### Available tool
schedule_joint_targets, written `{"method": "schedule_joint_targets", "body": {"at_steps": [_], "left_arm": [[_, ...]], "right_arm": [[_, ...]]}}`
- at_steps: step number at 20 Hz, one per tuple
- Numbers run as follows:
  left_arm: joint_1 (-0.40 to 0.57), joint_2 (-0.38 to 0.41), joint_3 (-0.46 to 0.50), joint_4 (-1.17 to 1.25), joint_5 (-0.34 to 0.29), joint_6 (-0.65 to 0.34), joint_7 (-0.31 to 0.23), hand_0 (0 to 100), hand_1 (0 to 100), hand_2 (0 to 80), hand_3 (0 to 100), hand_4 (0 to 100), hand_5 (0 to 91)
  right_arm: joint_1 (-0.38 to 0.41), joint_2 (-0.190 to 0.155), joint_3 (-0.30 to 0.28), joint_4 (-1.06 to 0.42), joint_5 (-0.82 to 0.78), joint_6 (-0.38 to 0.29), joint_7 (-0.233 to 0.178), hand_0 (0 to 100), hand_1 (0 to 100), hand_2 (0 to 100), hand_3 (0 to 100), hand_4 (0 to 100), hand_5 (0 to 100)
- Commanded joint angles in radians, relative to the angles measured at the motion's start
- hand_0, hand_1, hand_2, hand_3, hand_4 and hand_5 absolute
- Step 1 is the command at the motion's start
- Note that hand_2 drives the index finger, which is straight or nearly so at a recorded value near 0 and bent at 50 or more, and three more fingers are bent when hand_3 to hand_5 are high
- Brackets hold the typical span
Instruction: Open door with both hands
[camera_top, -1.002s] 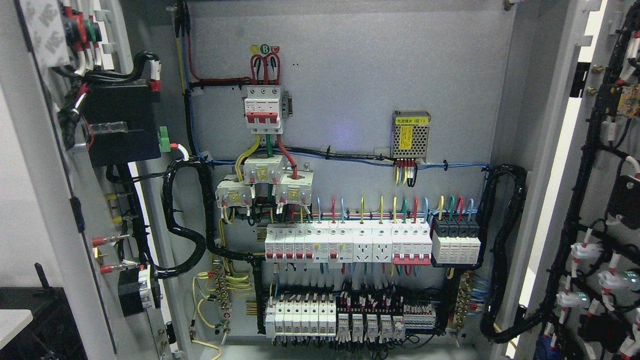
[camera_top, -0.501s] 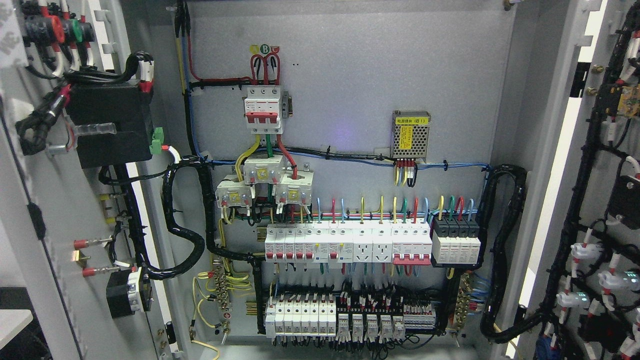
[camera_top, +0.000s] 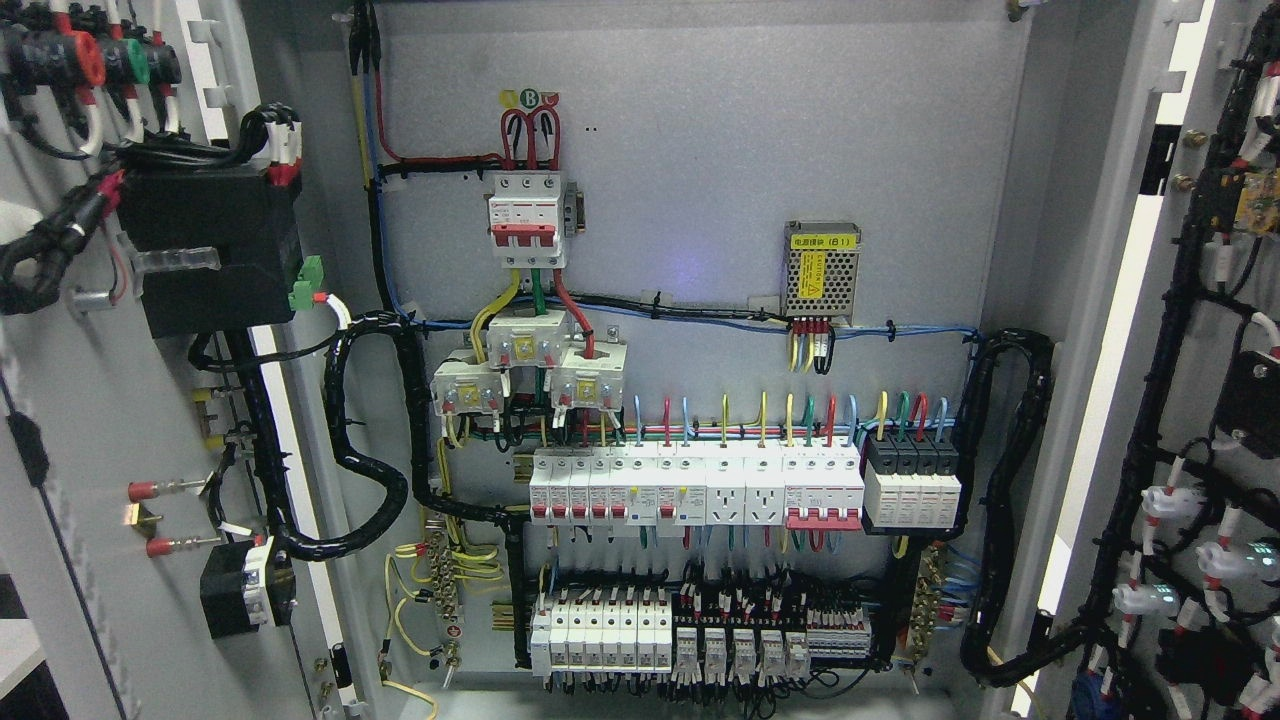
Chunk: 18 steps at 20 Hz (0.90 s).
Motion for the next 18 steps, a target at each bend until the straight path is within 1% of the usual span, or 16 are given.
{"method": "schedule_joint_targets", "body": {"at_steps": [1,7,10,13,15,17,18], "left_arm": [[0.003,0.001,-0.009,-0.031,0.012,-0.021,0.000,0,0,0.0,0,0,0.0],[0.003,0.001,-0.010,-0.100,0.012,-0.026,0.000,0,0,0.0,0,0,0.0],[0.008,0.001,-0.026,-0.153,0.012,-0.024,0.000,0,0,0.0,0,0,0.0],[0.055,0.003,-0.027,-0.241,0.011,-0.024,0.000,0,0,0.0,0,0,0.0],[0.092,0.006,-0.027,-0.309,0.011,-0.026,0.000,0,0,0.0,0,0,0.0],[0.144,0.013,-0.044,-0.425,0.011,-0.026,0.000,0,0,0.0,0,0,0.0],[0.176,0.019,-0.052,-0.500,0.011,-0.026,-0.003,0,0,0.0,0,0,0.0]], "right_arm": [[-0.014,0.021,0.006,0.015,0.006,-0.001,-0.001,38,0,0,0,0,0],[-0.010,0.018,-0.013,0.034,0.015,-0.005,-0.001,38,0,0,0,0,0],[-0.004,0.015,-0.066,0.056,0.015,-0.010,-0.003,38,0,0,0,0,0],[-0.004,0.013,-0.112,0.079,0.015,-0.011,-0.003,38,0,0,0,0,0],[-0.002,0.009,-0.122,0.082,0.015,-0.013,-0.003,38,0,0,0,0,0],[0.013,0.007,-0.122,0.085,0.015,-0.014,-0.003,38,0,0,0,0,0],[0.021,0.005,-0.132,0.085,0.015,-0.014,-0.012,38,0,0,0,0,0]]}}
